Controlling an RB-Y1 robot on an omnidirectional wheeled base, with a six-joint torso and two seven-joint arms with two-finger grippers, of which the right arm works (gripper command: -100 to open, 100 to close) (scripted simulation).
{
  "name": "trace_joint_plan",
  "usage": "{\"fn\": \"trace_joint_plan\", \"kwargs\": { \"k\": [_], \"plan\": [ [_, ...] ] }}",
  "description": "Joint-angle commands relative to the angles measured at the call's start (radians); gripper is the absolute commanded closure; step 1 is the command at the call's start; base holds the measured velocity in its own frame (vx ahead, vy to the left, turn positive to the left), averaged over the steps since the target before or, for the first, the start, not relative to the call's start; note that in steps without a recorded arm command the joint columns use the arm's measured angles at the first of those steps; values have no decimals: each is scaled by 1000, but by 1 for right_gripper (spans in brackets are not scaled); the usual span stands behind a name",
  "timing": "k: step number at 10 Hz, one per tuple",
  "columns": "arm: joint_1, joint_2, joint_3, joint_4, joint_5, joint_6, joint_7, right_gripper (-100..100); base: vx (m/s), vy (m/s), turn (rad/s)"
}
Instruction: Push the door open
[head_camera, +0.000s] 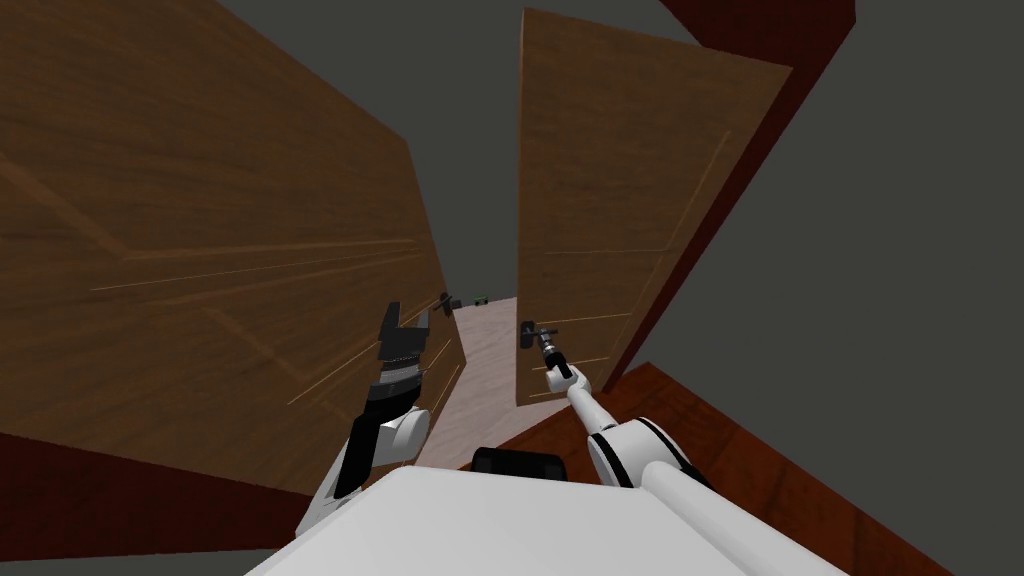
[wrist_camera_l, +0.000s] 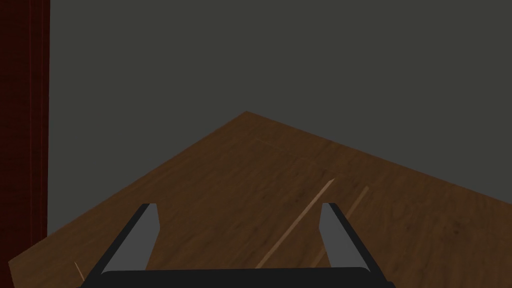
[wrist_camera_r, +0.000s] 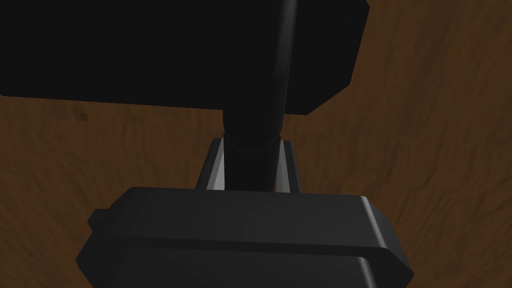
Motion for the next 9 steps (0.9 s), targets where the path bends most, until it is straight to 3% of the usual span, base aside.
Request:
{"fn": "trace_joint_plan", "kwargs": {
  "k": [1, 9],
  "plan": [
    [5, -20, -22, -11, -7, -3, 8, 100, 143, 123, -51],
    [12, -52, -95, -9, -35, 1, 36, 100, 122, 123, -65]
  ]
}}
